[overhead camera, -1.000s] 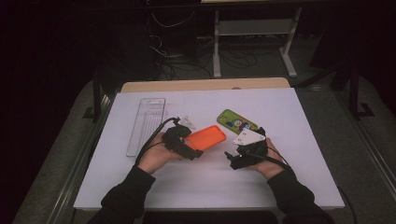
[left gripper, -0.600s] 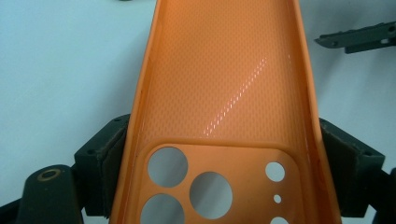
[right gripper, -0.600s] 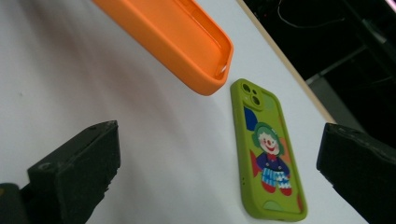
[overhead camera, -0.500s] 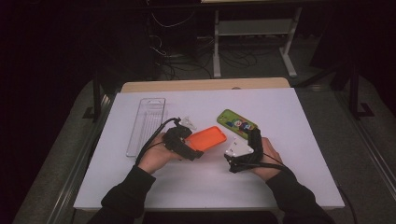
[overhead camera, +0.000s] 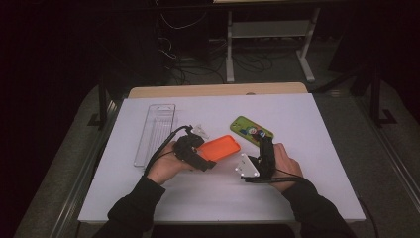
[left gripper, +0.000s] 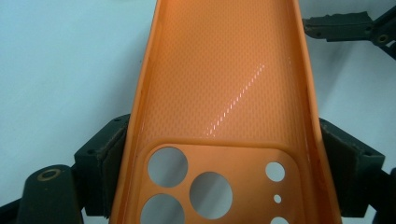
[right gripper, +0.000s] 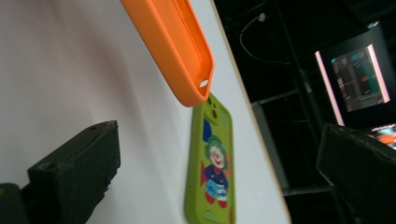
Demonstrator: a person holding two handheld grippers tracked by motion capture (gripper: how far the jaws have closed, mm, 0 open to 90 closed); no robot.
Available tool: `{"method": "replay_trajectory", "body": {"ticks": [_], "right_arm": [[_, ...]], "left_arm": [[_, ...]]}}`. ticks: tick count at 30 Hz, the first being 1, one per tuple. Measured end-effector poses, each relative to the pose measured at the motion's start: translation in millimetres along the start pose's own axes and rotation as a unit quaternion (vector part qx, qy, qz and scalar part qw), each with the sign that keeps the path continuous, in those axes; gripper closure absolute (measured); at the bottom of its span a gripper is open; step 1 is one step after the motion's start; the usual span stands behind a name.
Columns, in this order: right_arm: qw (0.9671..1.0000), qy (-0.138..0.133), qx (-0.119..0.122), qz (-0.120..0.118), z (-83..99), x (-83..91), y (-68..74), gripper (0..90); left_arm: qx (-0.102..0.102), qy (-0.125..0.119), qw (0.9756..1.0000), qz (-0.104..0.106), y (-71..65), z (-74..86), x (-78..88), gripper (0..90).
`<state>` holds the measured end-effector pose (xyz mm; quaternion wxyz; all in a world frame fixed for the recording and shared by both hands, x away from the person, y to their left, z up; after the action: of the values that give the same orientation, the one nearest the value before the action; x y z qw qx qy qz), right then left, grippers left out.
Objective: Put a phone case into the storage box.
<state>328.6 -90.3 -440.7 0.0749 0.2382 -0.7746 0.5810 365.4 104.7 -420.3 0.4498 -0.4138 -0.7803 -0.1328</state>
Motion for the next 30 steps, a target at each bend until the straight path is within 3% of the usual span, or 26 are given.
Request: {"method": "replay_trajectory", "body": {"ticks": [1, 2, 3, 4, 7, 10, 13, 18, 24, 25, 30], "right_arm": [[0.9998, 0.001, 0.015, 0.011, -1.6, 0.6, 1.7, 0.0], [0.9993, 0.0, 0.033, 0.016, -1.6, 0.4, 1.2, 0.0], [0.9993, 0.0, 0.033, 0.016, -1.6, 0.4, 1.2, 0.0], [0.9981, -0.002, 0.053, 0.03, -3.9, 0.1, 2.4, 0.0], [0.9969, -0.004, 0.069, 0.038, -6.3, 0.2, 4.3, 0.0], [0.9946, -0.008, 0.093, 0.045, -9.5, -0.4, 5.1, 0.0], [0.9945, -0.009, 0.094, 0.047, -11.3, -0.9, 7.4, 0.0], [0.9902, -0.019, 0.125, 0.059, -18.4, -3.6, 8.0, 0.0], [0.9888, -0.029, 0.128, 0.072, -25.3, -6.3, 10.0, 0.0], [0.9864, -0.032, 0.139, 0.081, -27.8, -7.0, 8.5, 0.2], [0.9841, -0.032, 0.151, 0.087, -32.5, -9.1, 11.1, 3.6]], "left_arm": [[-0.014, 0.011, 0.9998, -0.003, 2.4, 0.3, 1.7, 15.6], [-0.014, 0.011, 0.9998, -0.003, 2.4, 0.3, 1.7, 15.6], [-0.015, 0.012, 0.9998, -0.004, 2.7, 0.2, 1.9, 15.6], [-0.01, 0.009, 0.9999, 0.0, 2.0, 0.0, 1.4, 15.6], [-0.006, 0.008, 1.0, 0.001, 1.0, -0.8, 0.6, 15.6], [-0.017, 0.013, 0.9998, -0.001, 2.1, -2.4, 1.3, 15.6], [-0.016, 0.011, 0.9998, 0.001, 1.5, -5.1, 2.5, 15.6], [-0.022, 0.01, 0.9997, 0.0, 0.5, -9.2, 4.8, 15.6], [-0.027, 0.013, 0.9996, 0.001, -1.4, -10.2, 3.9, 15.6], [-0.028, 0.014, 0.9995, 0.0, -1.6, -10.3, 3.4, 15.6], [-0.033, 0.014, 0.9994, -0.001, -3.4, -11.1, 3.9, 15.6]]}}
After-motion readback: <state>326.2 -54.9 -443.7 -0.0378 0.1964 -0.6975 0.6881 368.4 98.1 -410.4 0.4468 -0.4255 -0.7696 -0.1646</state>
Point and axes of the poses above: each handheld gripper's, and its own axes: x roughly backward along the jaws, z roughly out of its underside, y roughly to its left, the point moved 4 cm from there along -x, roughly forward along the jaws, and after that the axes turned 9 degrees about x, right-handed, at the moved point
